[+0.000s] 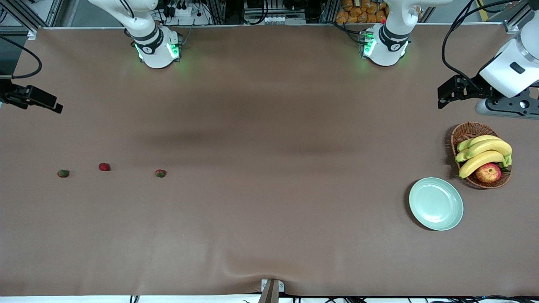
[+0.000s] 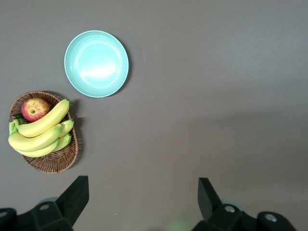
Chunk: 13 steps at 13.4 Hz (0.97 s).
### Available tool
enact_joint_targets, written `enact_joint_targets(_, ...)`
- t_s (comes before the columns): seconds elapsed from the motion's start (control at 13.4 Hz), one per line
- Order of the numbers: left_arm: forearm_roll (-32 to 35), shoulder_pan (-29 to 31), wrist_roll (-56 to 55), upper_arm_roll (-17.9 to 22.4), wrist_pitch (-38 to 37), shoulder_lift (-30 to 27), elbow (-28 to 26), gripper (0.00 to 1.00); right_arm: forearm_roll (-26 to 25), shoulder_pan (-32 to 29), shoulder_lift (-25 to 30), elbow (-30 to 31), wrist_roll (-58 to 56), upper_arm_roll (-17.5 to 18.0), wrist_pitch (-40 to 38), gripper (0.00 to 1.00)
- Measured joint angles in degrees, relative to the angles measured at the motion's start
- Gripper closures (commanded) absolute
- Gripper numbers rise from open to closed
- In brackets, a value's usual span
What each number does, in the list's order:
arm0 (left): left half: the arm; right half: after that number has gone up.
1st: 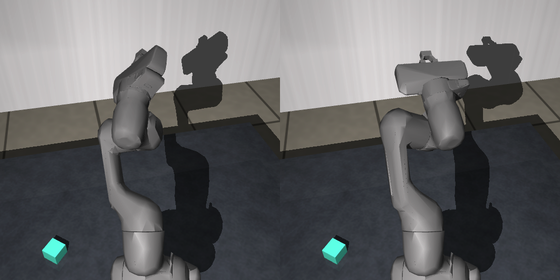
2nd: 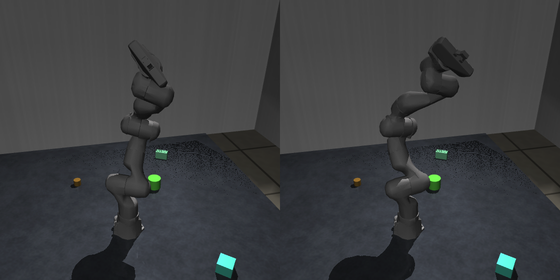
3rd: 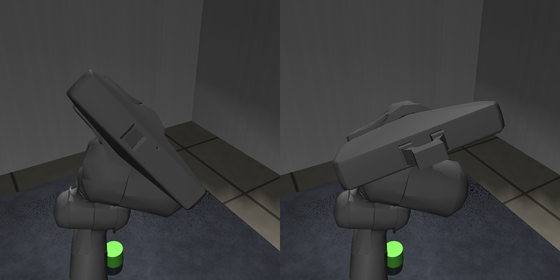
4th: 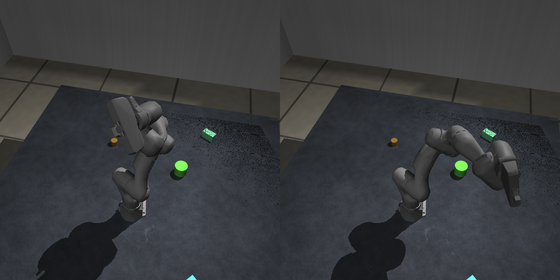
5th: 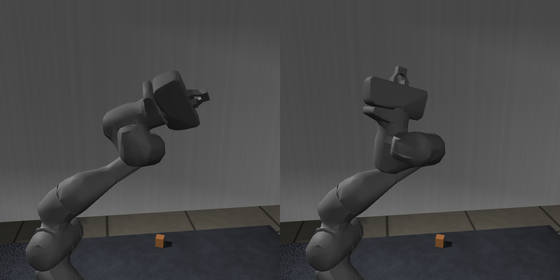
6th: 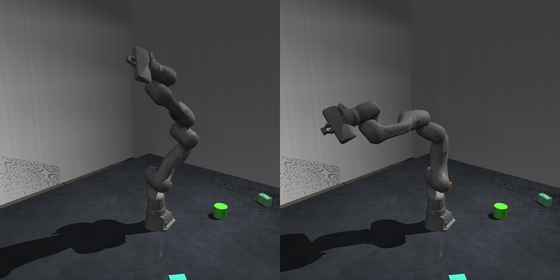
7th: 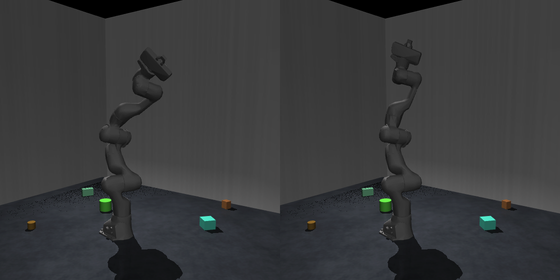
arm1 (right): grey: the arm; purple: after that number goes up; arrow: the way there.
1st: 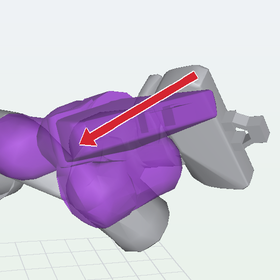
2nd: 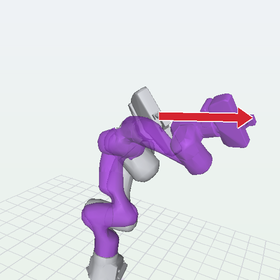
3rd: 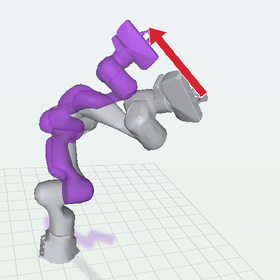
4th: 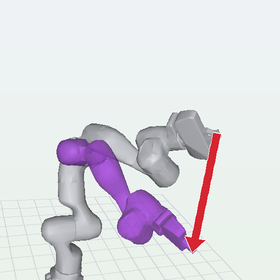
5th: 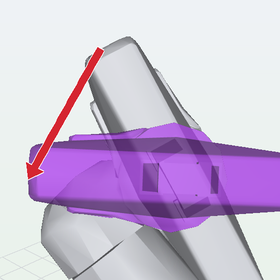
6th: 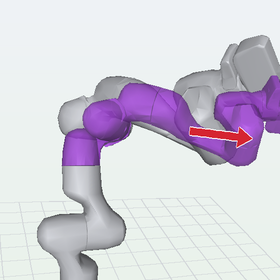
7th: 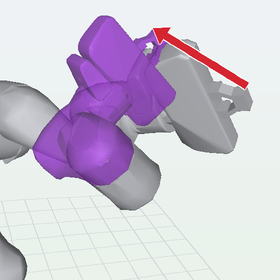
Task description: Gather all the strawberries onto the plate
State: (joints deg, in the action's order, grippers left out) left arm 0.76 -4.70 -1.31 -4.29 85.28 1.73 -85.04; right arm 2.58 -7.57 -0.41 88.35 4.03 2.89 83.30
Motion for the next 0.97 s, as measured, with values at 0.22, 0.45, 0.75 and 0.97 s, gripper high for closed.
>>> enact_joint_targets(0.22,0.00,-0.04,0.00,-0.04,0.00,0.00,0.00,0.00,0.00,0.12,0.01,0.02,0.00,-0.09,0.23,0.00)
enact_joint_targets(0.45,0.00,-0.06,0.00,-0.04,0.00,0.00,0.00,0.00,0.00,0.17,0.01,0.12,0.00,-0.16,0.58,0.00)
enact_joint_targets(0.75,0.00,-0.06,0.00,-0.04,-0.09,0.00,-0.04,0.00,0.00,0.33,-0.02,0.73,0.00,-0.18,0.84,0.00)
enact_joint_targets(0.97,0.00,-0.06,0.00,-0.04,-0.13,0.01,-0.12,0.00,0.00,0.32,-0.64,1.60,0.00,-0.52,0.85,0.00)
